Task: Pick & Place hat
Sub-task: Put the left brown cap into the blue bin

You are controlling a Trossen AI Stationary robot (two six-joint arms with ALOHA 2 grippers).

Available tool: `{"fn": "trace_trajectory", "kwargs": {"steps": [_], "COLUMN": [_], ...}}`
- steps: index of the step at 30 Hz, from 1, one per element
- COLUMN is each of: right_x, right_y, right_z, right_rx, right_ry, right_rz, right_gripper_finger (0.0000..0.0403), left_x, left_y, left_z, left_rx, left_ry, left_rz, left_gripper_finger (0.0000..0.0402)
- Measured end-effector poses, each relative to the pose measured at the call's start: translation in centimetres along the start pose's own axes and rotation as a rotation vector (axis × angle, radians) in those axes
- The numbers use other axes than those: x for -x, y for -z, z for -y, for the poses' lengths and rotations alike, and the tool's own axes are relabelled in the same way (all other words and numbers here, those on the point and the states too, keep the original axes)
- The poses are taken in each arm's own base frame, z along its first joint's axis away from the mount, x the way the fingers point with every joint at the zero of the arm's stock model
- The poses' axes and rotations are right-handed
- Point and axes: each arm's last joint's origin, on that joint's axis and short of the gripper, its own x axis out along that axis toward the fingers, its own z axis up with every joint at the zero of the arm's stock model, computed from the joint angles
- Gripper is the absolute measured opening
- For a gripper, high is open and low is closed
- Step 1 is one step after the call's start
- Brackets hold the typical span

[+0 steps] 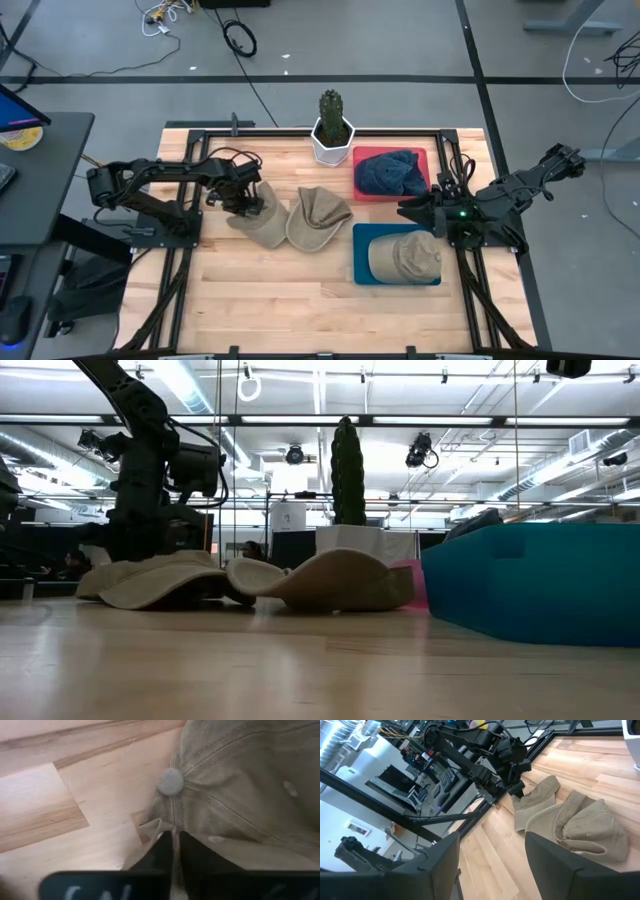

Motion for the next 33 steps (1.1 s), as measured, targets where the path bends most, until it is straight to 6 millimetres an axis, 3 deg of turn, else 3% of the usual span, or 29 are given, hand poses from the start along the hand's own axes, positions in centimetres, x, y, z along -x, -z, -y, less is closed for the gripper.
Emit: {"fn": "trace_trajectory", "kwargs": {"steps": [4, 10, 22, 28, 33], "right_x": [0.0, 0.0, 0.0, 0.0, -0.1], "right_y": [0.0, 0.0, 0.1, 0.0, -0.1], "right_z": [0.0, 0.0, 0.1, 0.1, 0.1], "right_rx": [0.0, 0.001, 0.007, 0.022, 0.045], "right_ry": [0.0, 0.001, 0.006, 0.005, 0.006], "right_rz": [0.0, 0.0, -0.005, -0.004, 0.008], "right_gripper_finger": [0.0227, 0.0227, 0.0227, 0.0227, 0.0227], "left_x": [0.5, 3.9, 15.5, 21.8, 25.7], "left_y": [0.1, 0.1, 0.7, 1.5, 3.3], "left_z": [0.2, 1.8, 3.8, 5.4, 6.4], "left_rx": [-0.025, -0.117, -0.268, -0.477, -0.697], "left_ry": [0.017, 0.071, 0.031, 0.131, 0.196], "left_rz": [0.012, 0.093, 0.381, 0.552, 0.669], "left_gripper_finger": [0.0014, 0.001, 0.001, 0.001, 0.001]}}
